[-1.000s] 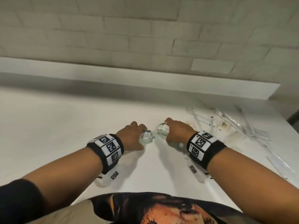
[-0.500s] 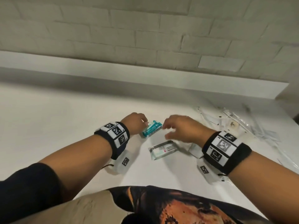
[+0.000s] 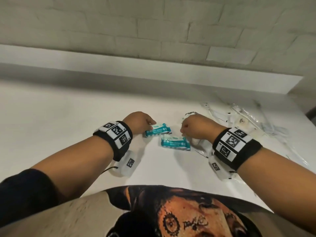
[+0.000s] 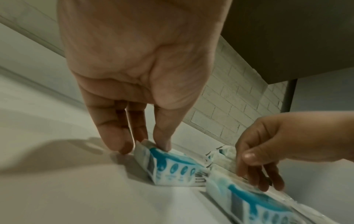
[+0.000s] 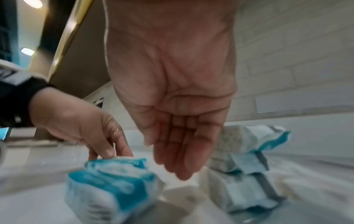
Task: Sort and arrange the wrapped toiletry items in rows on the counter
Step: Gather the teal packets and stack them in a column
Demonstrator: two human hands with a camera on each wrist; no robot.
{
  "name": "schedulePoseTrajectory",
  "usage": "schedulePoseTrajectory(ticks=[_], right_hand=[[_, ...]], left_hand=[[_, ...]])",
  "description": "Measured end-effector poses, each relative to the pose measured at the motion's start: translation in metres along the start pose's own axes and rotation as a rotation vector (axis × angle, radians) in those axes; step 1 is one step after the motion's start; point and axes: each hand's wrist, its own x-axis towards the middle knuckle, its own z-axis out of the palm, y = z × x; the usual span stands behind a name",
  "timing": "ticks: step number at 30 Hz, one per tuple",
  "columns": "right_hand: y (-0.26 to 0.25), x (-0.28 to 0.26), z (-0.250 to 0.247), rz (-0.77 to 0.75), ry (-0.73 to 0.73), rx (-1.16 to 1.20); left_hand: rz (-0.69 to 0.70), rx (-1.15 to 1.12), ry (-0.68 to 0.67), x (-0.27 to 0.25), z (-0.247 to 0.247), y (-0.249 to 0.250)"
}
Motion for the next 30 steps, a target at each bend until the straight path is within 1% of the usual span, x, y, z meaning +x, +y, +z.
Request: schedulePoseTrajectory(ticks=[1,2,3,4,5,7,8,10,12,14,15,17,18,20,21,22,24,26,27,28,30], right_hand=[[-0.001,-0.002,0.0,-0.001,0.019,0.071],[-0.004,-0.005,0.0,-0.017,0.01,0.141],[-0.009,-0.009,0.004,-0.036,-0.017,0.162],[-0.014,-0.013,0.01,-0.068,-0.041,0.146],[-0.019,-0.017,0.017,-0.08,-0.056,0.075],[-0.022,-0.021,0.019,-0.063,-0.055,-0.011],[-0.02,-0.021,0.013,-0.035,-0.069,0.006],[-0.014,-0.018,-0.008,0.012,-0.078,0.138],[-0.012,-0.013,-0.029,0.012,0.02,0.221],[-0.02,-0.003,-0.034,-0.018,0.107,0.179],[-0.027,0.002,-0.03,-0.028,0.11,0.12],[-0.037,0.015,-0.014,-0.055,0.069,-0.021],[-0.04,0.02,-0.005,-0.063,0.034,-0.052],[-0.04,0.025,0.003,-0.084,-0.031,-0.027],[-0.037,0.025,0.001,-0.087,-0.036,0.006],[-0.032,0.023,-0.005,-0.085,-0.007,0.043],[-0.018,0.015,-0.022,-0.046,0.137,0.143],[0.002,0.007,-0.037,0.045,0.31,0.247],[0.012,0.004,-0.039,0.09,0.358,0.252],[0.019,0.001,-0.038,0.131,0.347,0.226],[0.027,-0.002,-0.025,0.176,0.22,0.146]], left_hand=[[-0.015,0.008,0.012,0.0,0.0,-0.001],[-0.03,0.015,0.022,0.0,-0.001,-0.002],[-0.043,0.022,0.029,-0.001,-0.001,-0.002],[-0.056,0.03,0.038,-0.002,-0.001,-0.002],[-0.065,0.036,0.047,-0.003,-0.002,-0.002],[-0.078,0.034,0.055,-0.006,-0.003,-0.001],[-0.077,0.028,0.053,-0.007,-0.003,0.0],[-0.065,-0.002,0.023,-0.012,-0.002,0.0],[-0.056,-0.06,-0.033,-0.018,0.002,0.002],[-0.048,-0.092,-0.04,-0.022,0.009,0.005],[-0.045,-0.081,-0.016,-0.023,0.012,0.006],[-0.052,-0.055,0.028,-0.024,0.016,0.008],[-0.052,-0.048,0.036,-0.025,0.017,0.009],[-0.059,-0.048,0.031,-0.027,0.017,0.008],[-0.064,-0.05,0.025,-0.028,0.017,0.008],[-0.067,-0.053,0.021,-0.029,0.017,0.008],[-0.071,-0.067,0.015,-0.03,0.017,0.009],[-0.062,-0.063,0.022,-0.03,0.017,0.012],[-0.057,-0.055,0.024,-0.029,0.018,0.014],[-0.05,-0.05,0.024,-0.027,0.019,0.017],[-0.046,-0.023,0.017,-0.026,0.021,0.023]])
